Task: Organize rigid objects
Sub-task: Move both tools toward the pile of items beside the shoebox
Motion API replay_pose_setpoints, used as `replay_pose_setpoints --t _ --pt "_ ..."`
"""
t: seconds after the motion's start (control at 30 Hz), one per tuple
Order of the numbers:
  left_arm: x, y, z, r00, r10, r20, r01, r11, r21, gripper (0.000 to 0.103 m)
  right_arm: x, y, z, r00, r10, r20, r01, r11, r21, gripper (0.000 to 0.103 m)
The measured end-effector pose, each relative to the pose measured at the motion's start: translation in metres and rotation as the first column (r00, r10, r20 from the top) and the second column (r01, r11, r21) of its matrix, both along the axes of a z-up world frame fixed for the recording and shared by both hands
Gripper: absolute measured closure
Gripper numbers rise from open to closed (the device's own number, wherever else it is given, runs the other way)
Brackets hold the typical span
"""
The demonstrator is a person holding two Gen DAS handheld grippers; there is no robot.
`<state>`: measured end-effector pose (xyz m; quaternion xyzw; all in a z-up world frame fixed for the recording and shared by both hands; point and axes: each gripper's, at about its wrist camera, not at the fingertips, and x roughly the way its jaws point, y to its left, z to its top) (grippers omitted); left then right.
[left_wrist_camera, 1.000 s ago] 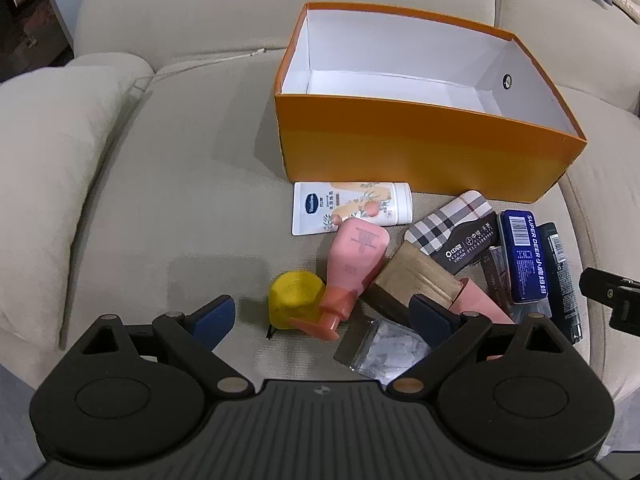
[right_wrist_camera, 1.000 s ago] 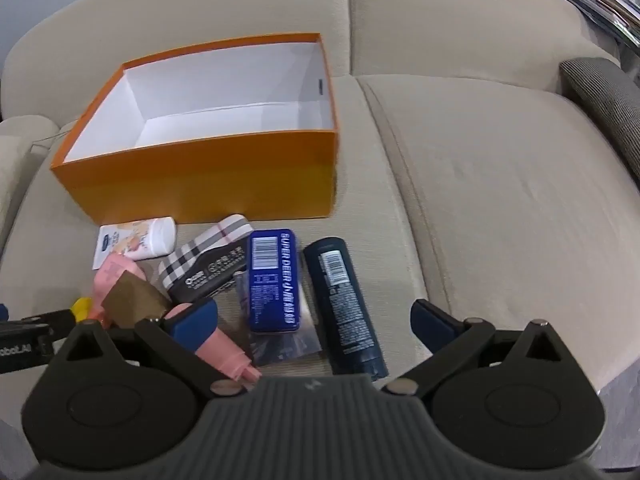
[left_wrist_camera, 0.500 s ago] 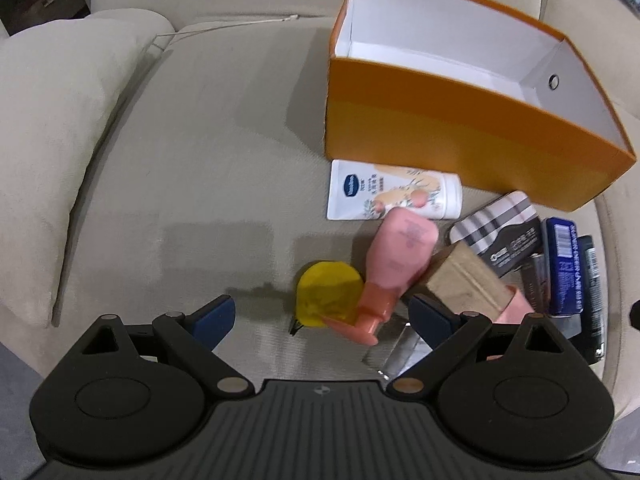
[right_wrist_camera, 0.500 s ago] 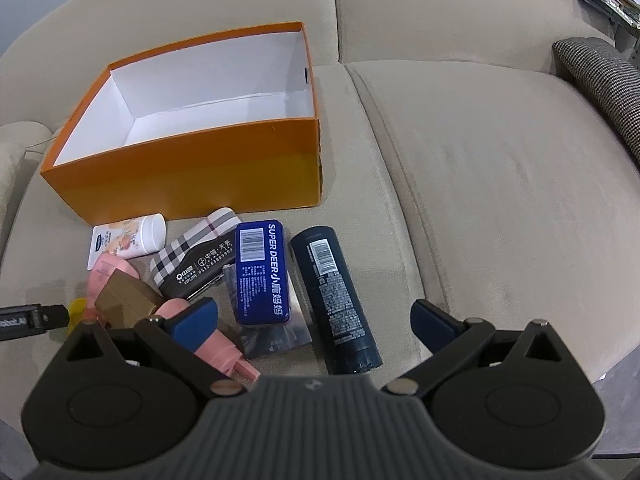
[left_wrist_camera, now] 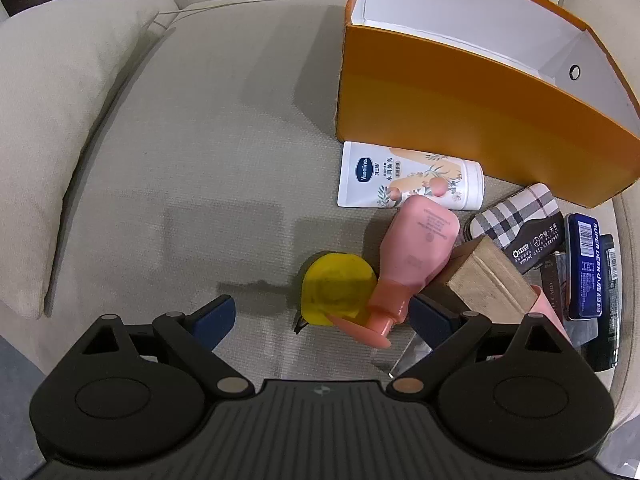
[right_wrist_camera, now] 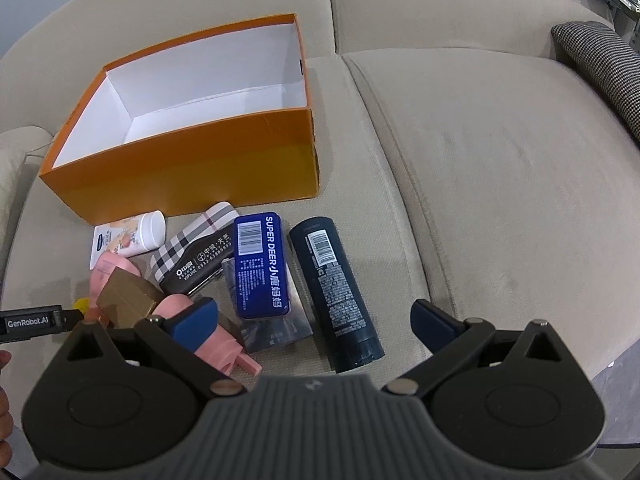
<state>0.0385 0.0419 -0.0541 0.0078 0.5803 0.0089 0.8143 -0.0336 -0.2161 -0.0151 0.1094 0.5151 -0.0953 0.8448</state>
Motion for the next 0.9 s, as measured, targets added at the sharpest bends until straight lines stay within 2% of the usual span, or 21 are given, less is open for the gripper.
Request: replay_pose_setpoints --t 0.2,0.9 --pt "-0.003 -0.004 0.003 1.0 -0.022 0.009 0.022 1.0 0.0 0.0 0.002 0.004 -0.008 0.999 0.035 -0.033 -0.035 0.999 -0.002 0.001" --pt "-0.003 -0.005 0.004 0.999 -0.031 0.014 0.031 0.999 0.007 0.0 0.004 -0.002 -0.012 0.998 0.016 -0.057 -0.017 1.0 -0.015 0.001"
